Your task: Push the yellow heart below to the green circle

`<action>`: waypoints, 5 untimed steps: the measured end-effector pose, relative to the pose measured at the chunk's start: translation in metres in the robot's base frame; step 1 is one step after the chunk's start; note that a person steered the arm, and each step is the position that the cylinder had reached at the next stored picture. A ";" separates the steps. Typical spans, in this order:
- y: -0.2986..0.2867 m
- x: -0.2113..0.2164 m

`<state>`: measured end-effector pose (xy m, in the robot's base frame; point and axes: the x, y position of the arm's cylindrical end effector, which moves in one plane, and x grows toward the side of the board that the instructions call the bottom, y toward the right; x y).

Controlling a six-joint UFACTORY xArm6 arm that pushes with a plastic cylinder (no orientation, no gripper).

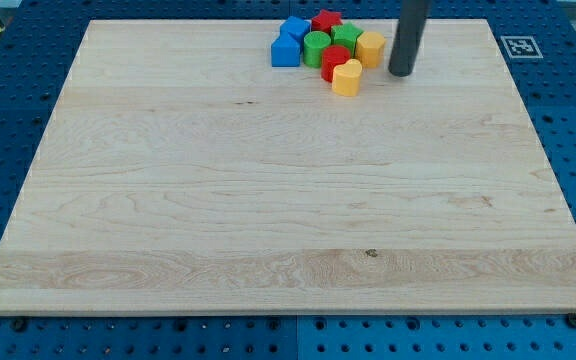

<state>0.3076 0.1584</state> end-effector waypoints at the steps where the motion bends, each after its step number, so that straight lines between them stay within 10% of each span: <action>1: -0.007 0.038; 5: -0.093 0.041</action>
<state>0.3486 0.0653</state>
